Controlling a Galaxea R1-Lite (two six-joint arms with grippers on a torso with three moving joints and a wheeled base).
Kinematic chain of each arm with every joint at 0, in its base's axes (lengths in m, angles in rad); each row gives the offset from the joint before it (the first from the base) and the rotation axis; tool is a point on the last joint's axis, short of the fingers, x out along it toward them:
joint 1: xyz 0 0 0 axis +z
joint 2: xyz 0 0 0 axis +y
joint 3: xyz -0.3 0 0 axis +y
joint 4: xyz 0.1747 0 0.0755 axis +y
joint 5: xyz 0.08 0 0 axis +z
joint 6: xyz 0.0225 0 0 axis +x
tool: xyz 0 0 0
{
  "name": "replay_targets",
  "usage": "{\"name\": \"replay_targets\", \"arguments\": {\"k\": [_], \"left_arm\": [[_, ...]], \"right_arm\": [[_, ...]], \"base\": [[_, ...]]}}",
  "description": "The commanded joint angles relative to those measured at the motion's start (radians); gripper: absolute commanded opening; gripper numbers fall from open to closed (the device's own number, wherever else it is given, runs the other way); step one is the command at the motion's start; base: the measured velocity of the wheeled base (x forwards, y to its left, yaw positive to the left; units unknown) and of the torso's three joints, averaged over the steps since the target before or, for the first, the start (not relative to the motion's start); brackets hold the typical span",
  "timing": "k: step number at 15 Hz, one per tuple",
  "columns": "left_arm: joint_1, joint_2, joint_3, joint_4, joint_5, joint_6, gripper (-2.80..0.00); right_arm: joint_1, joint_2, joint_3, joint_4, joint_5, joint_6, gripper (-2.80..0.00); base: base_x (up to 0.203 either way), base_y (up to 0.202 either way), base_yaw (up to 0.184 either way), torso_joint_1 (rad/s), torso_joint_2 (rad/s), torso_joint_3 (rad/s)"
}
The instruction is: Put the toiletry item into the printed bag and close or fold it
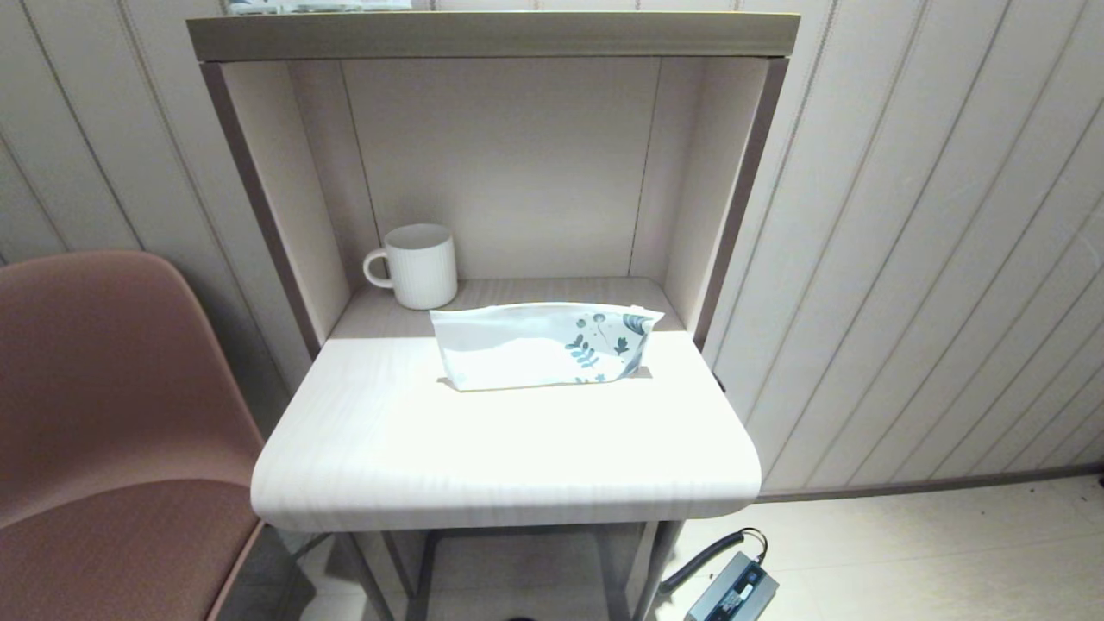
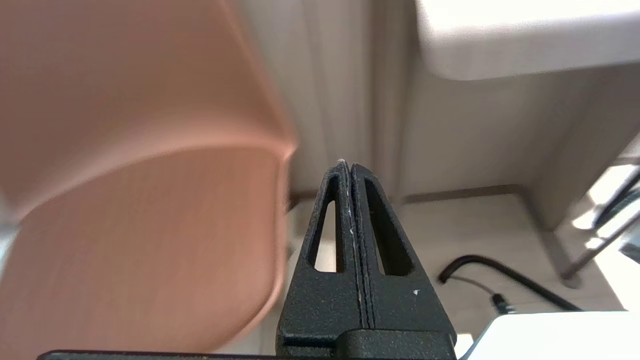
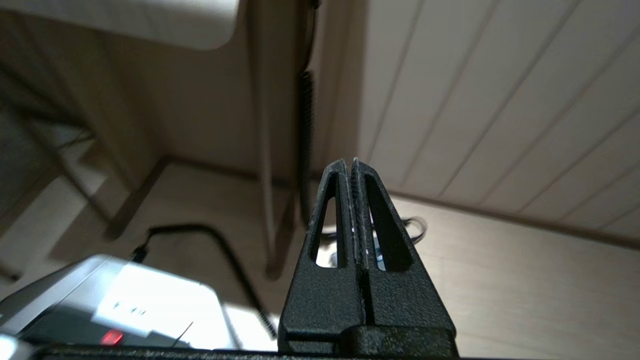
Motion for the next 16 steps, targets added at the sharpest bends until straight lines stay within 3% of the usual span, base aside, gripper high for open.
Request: {"name": "replay_targets", "arguments": {"k": [1, 2, 4, 5, 6, 8, 9, 11, 16], "left_arm": [[0.001, -0.065, 0.052, -0.067, -0.030, 0.001, -2.80], [0.000, -0.065, 0.066, -0.111, -0.032, -0.010, -2.80], [-0.001, -0.065, 0.068, -0.119, -0.023, -0.047, -2.80], [0.000, -0.065, 0.071, -0.123, -0.018, -0.050, -2.80], [0.000, -0.064, 0.070, -0.121, -0.030, -0.031, -2.80], [-0.001, -0.065, 0.066, -0.114, -0.064, 0.072, -2.80], [-0.001, -0.064, 0.069, -0.117, -0.059, 0.041, -2.80], [-0.002, -0.064, 0.072, -0.132, -0.007, -0.101, -2.80], [-0.002, -0.063, 0.072, -0.144, 0.001, -0.138, -2.80]], "right_arm": [[0.023, -0.180, -0.001, 0.026, -0.105, -0.003, -2.80], [0.029, -0.185, 0.019, 0.036, -0.197, 0.001, -2.80], [0.033, -0.185, 0.034, 0.046, -0.229, 0.090, -2.80], [0.034, -0.185, 0.034, 0.047, -0.230, 0.096, -2.80], [0.034, -0.185, 0.034, 0.047, -0.230, 0.098, -2.80], [0.034, -0.185, 0.034, 0.047, -0.230, 0.098, -2.80], [0.034, -0.185, 0.034, 0.047, -0.236, 0.102, -2.80], [0.034, -0.185, 0.034, 0.047, -0.244, 0.107, -2.80], [0.034, -0.185, 0.034, 0.047, -0.244, 0.110, -2.80]], "base": [[0.000, 0.000, 0.000, 0.000, 0.00, 0.000], [0.000, 0.000, 0.000, 0.000, 0.00, 0.000], [0.000, 0.000, 0.000, 0.000, 0.00, 0.000], [0.000, 0.000, 0.000, 0.000, 0.00, 0.000], [0.000, 0.000, 0.000, 0.000, 0.00, 0.000], [0.000, 0.000, 0.000, 0.000, 0.00, 0.000], [0.000, 0.000, 0.000, 0.000, 0.00, 0.000], [0.000, 0.000, 0.000, 0.000, 0.00, 0.000], [0.000, 0.000, 0.000, 0.000, 0.00, 0.000]]}}
